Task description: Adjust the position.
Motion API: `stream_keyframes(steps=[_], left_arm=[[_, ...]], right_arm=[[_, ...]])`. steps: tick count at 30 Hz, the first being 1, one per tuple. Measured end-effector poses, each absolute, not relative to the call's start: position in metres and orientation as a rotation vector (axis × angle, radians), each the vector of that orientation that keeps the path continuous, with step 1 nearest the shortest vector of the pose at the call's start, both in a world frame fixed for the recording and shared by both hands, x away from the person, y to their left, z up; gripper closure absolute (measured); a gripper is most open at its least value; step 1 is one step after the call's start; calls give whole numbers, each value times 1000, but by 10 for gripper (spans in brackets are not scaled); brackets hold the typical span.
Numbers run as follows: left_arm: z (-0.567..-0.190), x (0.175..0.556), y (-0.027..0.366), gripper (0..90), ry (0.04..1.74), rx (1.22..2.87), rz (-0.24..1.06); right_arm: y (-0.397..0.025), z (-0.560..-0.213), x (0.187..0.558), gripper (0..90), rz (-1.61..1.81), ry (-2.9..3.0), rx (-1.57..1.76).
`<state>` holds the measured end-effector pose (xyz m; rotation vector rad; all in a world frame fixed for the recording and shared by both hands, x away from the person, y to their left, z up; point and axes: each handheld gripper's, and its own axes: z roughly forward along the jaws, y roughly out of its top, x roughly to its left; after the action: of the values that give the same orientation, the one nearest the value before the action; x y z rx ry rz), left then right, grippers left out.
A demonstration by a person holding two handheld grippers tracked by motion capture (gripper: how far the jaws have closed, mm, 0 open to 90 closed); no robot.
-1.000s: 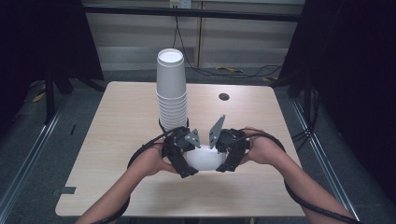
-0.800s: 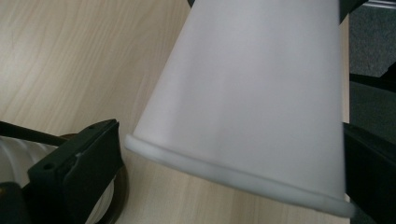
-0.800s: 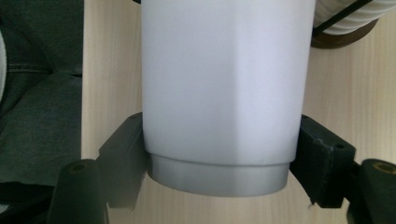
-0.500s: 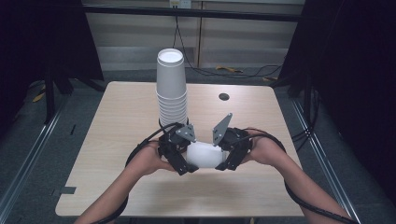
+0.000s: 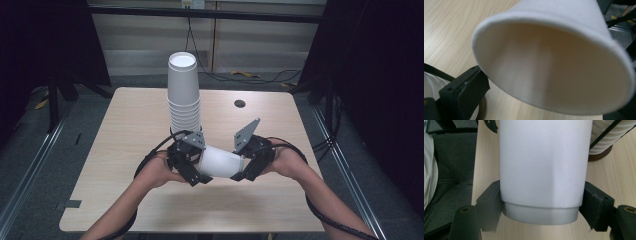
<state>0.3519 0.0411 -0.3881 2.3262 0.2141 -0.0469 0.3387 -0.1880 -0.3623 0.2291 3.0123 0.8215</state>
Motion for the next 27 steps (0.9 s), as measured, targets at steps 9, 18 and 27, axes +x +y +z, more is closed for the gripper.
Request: stream_keyframes(steps=[9,18,27], left_arm=[[-388,355,46,0,225,2286,-64],[-389,357,46,0,242,2265,-92],[-387,356,46,44,243,2255,-119]], right_arm=[[-192,-364,339,272,910,2997,237],[-193,-364,338,271,963,2984,229],[-191,-364,338,269,952,2980,227]])
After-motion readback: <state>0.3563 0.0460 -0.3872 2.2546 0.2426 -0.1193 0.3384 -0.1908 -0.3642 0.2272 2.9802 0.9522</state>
